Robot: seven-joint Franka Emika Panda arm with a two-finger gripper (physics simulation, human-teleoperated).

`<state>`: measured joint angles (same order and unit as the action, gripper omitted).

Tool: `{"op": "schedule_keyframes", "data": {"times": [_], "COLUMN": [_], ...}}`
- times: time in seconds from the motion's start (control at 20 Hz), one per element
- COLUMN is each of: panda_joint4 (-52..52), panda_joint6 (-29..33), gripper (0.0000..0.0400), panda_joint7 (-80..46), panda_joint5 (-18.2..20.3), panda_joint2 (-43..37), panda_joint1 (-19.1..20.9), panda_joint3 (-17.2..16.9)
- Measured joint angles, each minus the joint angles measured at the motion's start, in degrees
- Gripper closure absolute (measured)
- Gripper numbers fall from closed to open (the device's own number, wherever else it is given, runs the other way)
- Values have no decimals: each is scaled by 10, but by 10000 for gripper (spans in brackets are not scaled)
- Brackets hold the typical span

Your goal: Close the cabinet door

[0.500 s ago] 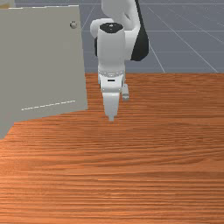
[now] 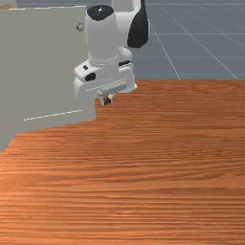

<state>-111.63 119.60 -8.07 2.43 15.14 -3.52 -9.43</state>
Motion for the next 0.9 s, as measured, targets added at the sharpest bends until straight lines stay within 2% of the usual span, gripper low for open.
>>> {"op": "schedule_keyframes", "data": {"times": [0.1, 0.25, 0.55, 0.75, 0.9], "panda_joint4": [10, 12, -28, -107, -125], "panda_joint6": [-27, -41, -125, -132, -131], "gripper": [388, 397, 400, 400, 400], "panda_joint7": [-177, -270, -264, -234, -216], "panda_joint5": [31, 54, 53, 42, 39], "panda_joint2": [4, 4, -45, -122, -142], "panda_joint1": [-15, -25, -30, -19, -28], "panda_joint3": [-17, -27, -44, -69, -93]}}
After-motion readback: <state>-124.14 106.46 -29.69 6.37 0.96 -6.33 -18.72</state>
